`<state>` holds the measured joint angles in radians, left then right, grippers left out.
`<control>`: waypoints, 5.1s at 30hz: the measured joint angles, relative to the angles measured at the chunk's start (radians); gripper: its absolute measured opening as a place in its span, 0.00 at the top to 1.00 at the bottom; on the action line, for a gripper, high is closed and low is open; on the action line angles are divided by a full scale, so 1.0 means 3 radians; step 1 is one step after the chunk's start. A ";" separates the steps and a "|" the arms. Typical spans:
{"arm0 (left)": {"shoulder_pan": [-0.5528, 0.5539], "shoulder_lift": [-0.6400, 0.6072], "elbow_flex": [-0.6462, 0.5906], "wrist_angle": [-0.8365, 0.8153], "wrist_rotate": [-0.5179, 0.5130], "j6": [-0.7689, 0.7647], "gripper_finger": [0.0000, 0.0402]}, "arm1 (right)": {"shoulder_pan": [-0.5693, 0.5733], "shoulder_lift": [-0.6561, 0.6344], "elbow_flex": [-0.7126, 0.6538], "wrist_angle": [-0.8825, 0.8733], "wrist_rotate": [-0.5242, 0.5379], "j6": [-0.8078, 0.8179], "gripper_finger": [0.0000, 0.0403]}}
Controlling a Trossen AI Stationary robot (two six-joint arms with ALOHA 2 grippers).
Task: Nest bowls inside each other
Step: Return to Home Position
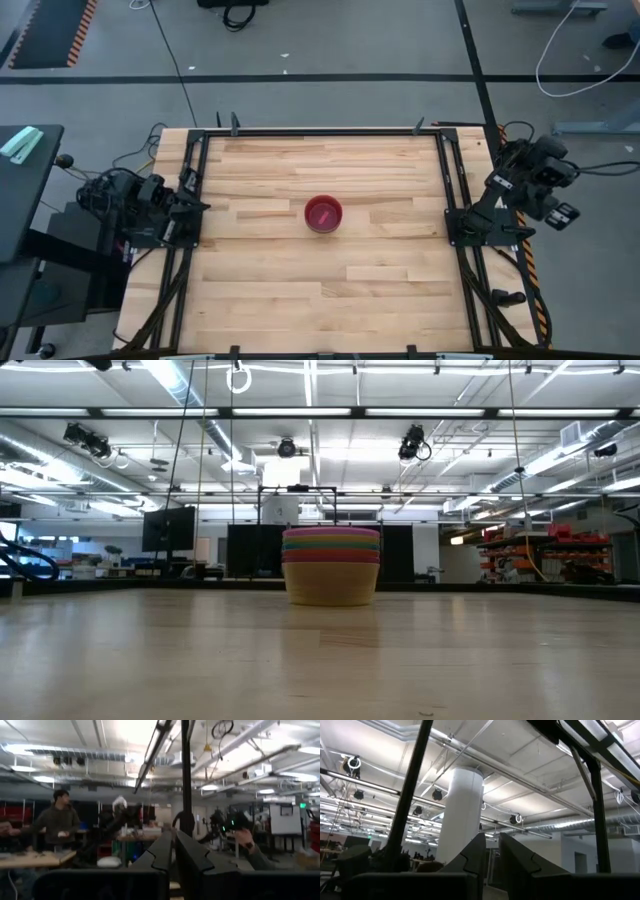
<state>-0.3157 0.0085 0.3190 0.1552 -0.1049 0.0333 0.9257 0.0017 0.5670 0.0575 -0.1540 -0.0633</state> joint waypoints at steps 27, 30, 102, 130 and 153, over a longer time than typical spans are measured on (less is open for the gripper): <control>-0.0004 -0.0018 -0.0594 0.0441 0.0429 -0.0062 0.91 | -0.0001 -0.0003 -0.1004 0.1143 0.0027 0.0240 0.85; -0.0004 -0.0014 -0.0673 0.0407 0.0429 -0.0086 0.91 | 0.0000 -0.0003 -0.1057 0.1142 0.0027 0.0262 0.85; -0.0004 -0.0014 -0.1040 0.0485 0.0176 -0.0001 0.93 | -0.0863 -0.0003 -0.1865 0.0565 0.1499 0.0312 0.85; 0.0338 -0.0014 -0.1041 0.0277 0.0176 -0.0088 0.94 | -0.3344 -0.0003 -0.1865 0.0152 0.0010 0.0446 0.85; 0.0530 -0.0015 -0.1041 -0.0067 0.0039 -0.0227 0.94 | -0.3896 0.0004 -0.1864 -0.0071 0.0240 0.0198 0.85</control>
<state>-0.1566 0.0040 0.0067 0.1352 -0.0933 -0.0349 -0.2431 0.0029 0.0078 0.0362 -0.0821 -0.0040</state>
